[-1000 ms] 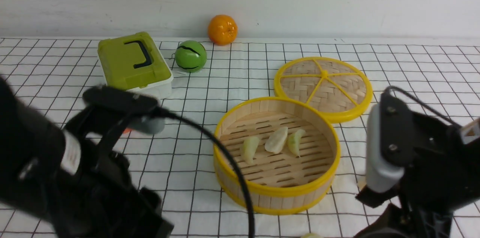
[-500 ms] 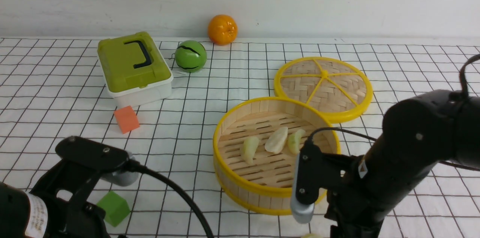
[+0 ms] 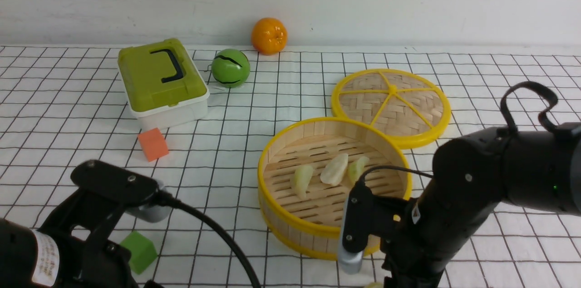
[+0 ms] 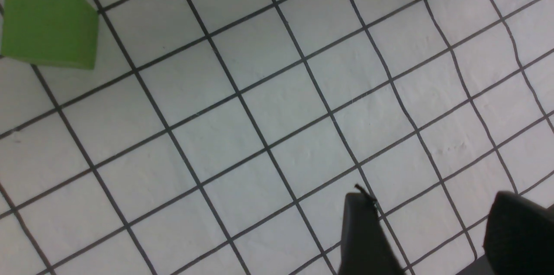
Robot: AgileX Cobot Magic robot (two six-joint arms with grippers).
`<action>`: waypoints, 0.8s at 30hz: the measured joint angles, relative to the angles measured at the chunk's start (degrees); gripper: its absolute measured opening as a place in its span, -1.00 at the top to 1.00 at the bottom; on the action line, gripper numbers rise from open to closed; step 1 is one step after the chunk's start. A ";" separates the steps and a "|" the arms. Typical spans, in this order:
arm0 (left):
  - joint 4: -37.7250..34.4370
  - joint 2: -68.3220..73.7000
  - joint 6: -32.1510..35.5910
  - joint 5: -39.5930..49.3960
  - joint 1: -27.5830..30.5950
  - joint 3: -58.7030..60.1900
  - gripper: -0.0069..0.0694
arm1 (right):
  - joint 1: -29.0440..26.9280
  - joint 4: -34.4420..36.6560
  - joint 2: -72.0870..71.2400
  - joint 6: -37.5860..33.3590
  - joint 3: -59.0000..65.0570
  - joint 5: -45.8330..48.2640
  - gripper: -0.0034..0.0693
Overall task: Put the dumplings into the steamer on the table with the white tablecloth.
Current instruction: 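Reach for and grasp a dumpling lying on the table beside the steamer, then place the dumpling in the bamboo steamer basket with the right gripper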
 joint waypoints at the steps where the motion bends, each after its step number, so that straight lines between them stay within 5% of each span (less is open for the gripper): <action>1: 0.00 0.00 0.00 -0.05 0.00 0.00 -0.17 | 0.00 -0.05 0.85 0.00 0.00 -0.39 -0.38; 7: 0.05 0.00 0.00 -0.16 0.00 0.00 -0.17 | 0.00 -0.05 2.52 0.90 -0.25 -2.14 -0.18; 11: 0.05 0.00 0.00 -0.10 0.00 0.00 -0.17 | 0.00 0.00 1.91 2.73 -2.42 0.47 0.47; 20: 0.21 0.00 0.00 1.59 0.00 0.02 -0.16 | 0.02 2.83 -4.56 5.70 -13.65 12.56 0.48; 24: 0.21 0.00 0.00 1.65 0.00 0.02 -0.16 | 0.02 0.39 -4.01 13.37 -21.12 11.33 0.48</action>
